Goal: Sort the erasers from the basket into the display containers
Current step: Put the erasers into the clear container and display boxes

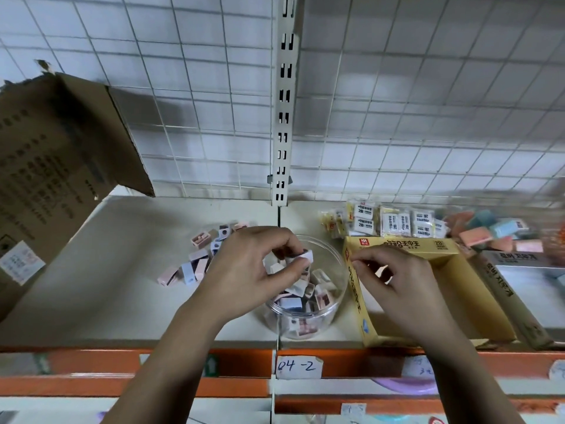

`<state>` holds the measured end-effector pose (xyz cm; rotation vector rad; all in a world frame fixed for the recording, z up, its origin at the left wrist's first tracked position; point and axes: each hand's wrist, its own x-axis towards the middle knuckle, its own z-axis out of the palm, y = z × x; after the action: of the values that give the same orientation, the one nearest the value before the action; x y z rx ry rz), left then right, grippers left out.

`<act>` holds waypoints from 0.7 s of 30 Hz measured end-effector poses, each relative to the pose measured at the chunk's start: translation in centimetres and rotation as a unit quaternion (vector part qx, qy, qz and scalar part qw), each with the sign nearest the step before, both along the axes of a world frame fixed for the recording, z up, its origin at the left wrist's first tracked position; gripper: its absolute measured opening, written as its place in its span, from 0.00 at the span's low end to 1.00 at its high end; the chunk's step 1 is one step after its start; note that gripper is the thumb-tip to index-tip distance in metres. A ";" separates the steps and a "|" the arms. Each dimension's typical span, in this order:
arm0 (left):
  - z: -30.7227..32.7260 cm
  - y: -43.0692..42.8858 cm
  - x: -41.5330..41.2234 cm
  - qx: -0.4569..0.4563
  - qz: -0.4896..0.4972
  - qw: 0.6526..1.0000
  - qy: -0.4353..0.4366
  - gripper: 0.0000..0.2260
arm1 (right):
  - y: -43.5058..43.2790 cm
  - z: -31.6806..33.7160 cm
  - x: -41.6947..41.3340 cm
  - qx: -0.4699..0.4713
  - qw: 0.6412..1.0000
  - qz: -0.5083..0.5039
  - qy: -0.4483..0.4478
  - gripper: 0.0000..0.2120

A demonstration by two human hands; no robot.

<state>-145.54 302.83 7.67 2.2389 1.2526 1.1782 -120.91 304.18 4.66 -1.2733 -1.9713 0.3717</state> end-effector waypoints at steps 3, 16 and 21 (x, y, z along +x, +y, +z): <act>-0.1 0.1 0.3 0.016 -0.009 1.000 0.022 0.07 | 0.0 -0.1 0.0 -0.011 1.000 -0.005 -0.005 0.07; -2.3 0.2 -5.6 0.103 0.207 0.973 0.012 0.09 | 1.5 2.8 -1.0 -0.046 0.996 0.043 0.062 0.07; -5.4 -0.5 -8.1 0.061 0.261 0.963 0.005 0.07 | 4.6 5.5 -4.3 -0.098 0.982 0.157 0.029 0.05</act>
<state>-153.65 302.31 2.22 2.0544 1.8970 1.4529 -125.24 308.79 10.20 -1.0518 -2.1284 0.7651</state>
